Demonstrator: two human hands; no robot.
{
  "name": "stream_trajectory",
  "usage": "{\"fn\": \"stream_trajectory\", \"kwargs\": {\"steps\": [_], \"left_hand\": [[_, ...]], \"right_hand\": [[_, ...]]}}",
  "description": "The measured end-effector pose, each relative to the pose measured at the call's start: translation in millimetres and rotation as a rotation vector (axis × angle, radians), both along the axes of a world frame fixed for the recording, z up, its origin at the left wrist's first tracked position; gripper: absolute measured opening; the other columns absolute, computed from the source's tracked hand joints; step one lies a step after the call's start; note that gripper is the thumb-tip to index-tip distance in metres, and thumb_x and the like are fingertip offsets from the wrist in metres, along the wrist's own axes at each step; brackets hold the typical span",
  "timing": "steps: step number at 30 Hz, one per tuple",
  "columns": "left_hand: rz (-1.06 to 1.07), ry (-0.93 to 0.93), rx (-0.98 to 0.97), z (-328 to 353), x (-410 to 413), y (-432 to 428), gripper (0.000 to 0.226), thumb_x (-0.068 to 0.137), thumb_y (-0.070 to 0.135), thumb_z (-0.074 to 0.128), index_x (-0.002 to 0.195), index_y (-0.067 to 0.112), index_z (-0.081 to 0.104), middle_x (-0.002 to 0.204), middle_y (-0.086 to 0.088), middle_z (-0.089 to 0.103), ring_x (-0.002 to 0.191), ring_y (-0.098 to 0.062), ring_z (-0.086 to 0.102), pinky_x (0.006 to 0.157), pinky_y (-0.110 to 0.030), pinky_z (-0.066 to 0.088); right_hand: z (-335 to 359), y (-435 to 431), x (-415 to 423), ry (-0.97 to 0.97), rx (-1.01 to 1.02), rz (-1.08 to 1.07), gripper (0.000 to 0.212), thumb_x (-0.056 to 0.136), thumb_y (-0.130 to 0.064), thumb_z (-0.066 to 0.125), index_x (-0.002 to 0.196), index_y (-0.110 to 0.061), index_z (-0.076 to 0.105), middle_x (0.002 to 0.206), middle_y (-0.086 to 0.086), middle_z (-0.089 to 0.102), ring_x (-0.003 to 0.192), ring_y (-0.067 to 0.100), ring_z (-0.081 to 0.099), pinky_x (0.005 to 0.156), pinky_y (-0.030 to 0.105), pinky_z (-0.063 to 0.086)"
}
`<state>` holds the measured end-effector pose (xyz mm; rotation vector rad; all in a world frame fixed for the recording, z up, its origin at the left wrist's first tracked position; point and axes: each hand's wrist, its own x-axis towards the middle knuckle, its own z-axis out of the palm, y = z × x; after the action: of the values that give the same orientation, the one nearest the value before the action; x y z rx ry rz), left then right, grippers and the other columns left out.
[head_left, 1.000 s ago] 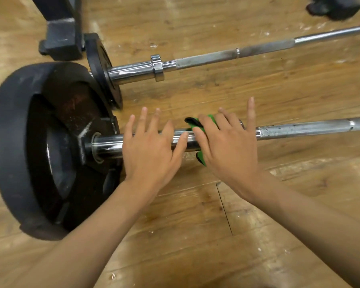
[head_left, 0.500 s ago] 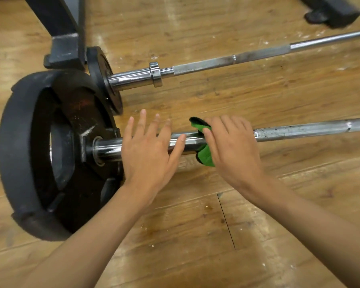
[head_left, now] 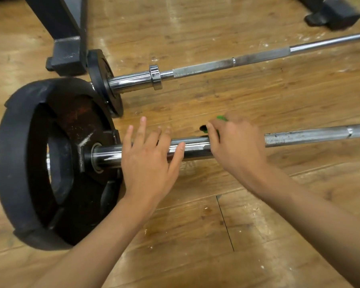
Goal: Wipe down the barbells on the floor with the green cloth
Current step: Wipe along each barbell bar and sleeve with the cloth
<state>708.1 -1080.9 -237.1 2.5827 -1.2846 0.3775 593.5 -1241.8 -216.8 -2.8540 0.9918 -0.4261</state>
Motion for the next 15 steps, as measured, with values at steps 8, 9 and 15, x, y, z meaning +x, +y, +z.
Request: {"fn": "stream_trajectory", "kwargs": {"steps": [8,9,15], "left_hand": [[0.005,0.045,0.067,4.3,-21.4,15.3,0.063,0.109,0.057,0.028,0.147,0.019,0.060,0.154,-0.008,0.055,0.159,-0.034,0.023,0.128,-0.057,0.015],[0.007,0.058,0.084,5.8,-24.3,17.9,0.065,0.108,0.058,0.026,0.150,0.019,0.057,0.158,-0.008,0.050,0.160,-0.033,0.018,0.129,-0.056,0.012],[-0.006,0.064,0.112,17.8,-33.2,9.3,0.068,0.109,0.055,0.020,0.157,0.014,0.044,0.174,-0.015,0.009,0.162,-0.032,-0.007,0.130,-0.051,-0.008]], "right_hand": [[-3.5,18.5,-23.0,-0.127,0.032,0.032,0.053,0.094,-0.025,0.035,0.132,-0.013,0.070,0.112,0.010,0.072,0.102,0.034,0.065,0.104,0.044,0.045],[-0.6,19.6,-20.3,-0.125,0.063,0.001,0.055,0.093,-0.027,0.034,0.135,-0.014,0.067,0.108,0.008,0.072,0.094,0.032,0.064,0.088,0.039,0.047],[-4.5,44.7,-60.9,-0.154,0.054,0.099,0.039,0.099,-0.015,0.044,0.133,-0.005,0.061,0.130,0.012,0.064,0.120,0.031,0.058,0.110,0.043,0.043]]}}
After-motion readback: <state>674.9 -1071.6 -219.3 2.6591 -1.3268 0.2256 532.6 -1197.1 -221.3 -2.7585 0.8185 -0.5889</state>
